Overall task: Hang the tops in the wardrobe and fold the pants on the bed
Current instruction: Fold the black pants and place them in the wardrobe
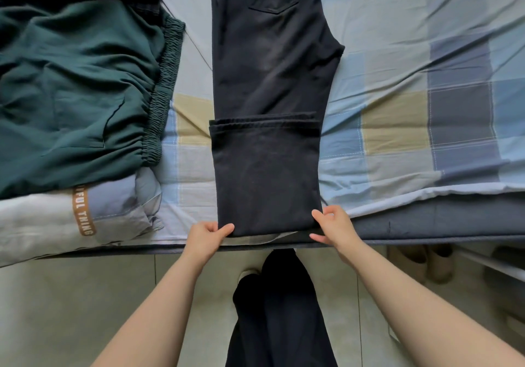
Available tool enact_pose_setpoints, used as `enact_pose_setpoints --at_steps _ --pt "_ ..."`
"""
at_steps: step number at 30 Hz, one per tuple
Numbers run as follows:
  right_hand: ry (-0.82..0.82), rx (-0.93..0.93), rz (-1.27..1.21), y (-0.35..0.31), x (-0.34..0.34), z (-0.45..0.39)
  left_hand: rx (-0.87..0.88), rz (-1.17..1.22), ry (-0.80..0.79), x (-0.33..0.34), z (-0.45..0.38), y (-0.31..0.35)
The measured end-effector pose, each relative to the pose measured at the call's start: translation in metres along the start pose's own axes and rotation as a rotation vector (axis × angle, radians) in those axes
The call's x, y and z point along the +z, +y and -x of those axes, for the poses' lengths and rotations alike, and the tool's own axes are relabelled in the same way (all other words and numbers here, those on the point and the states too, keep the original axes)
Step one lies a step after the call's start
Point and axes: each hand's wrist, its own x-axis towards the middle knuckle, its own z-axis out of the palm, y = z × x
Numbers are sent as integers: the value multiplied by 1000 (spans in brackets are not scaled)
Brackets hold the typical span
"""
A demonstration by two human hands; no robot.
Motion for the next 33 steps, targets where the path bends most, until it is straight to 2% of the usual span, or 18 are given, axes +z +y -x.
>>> enact_pose_setpoints --at_steps 2,6,9,12,16,20,22,24,29,33 --pt "11 80 -86 10 -7 4 -84 57 -29 3 9 -14" --pt "-52 168 82 13 -25 14 -146 53 -126 0 22 -22" --pt "17 70 248 11 -35 19 -170 125 -212 -6 42 -10" --pt "45 14 376 10 -43 32 -172 109 -195 -13 59 0" --pt "-70 288 366 -10 -58 60 -216 33 -232 -23 83 17" --pt "-201 424 462 -37 -90 88 -342 -41 -479 -38 116 40" --pt "-248 337 451 -50 -100 96 -341 -58 -595 -45 126 56" --pt "-260 162 408 -77 -104 102 -285 -36 -626 -56 122 87" --pt "-340 -232 334 -199 -114 110 -73 101 -570 -99 80 208" --pt "-255 -539 319 -299 -105 87 164 201 -421 -123 22 312"
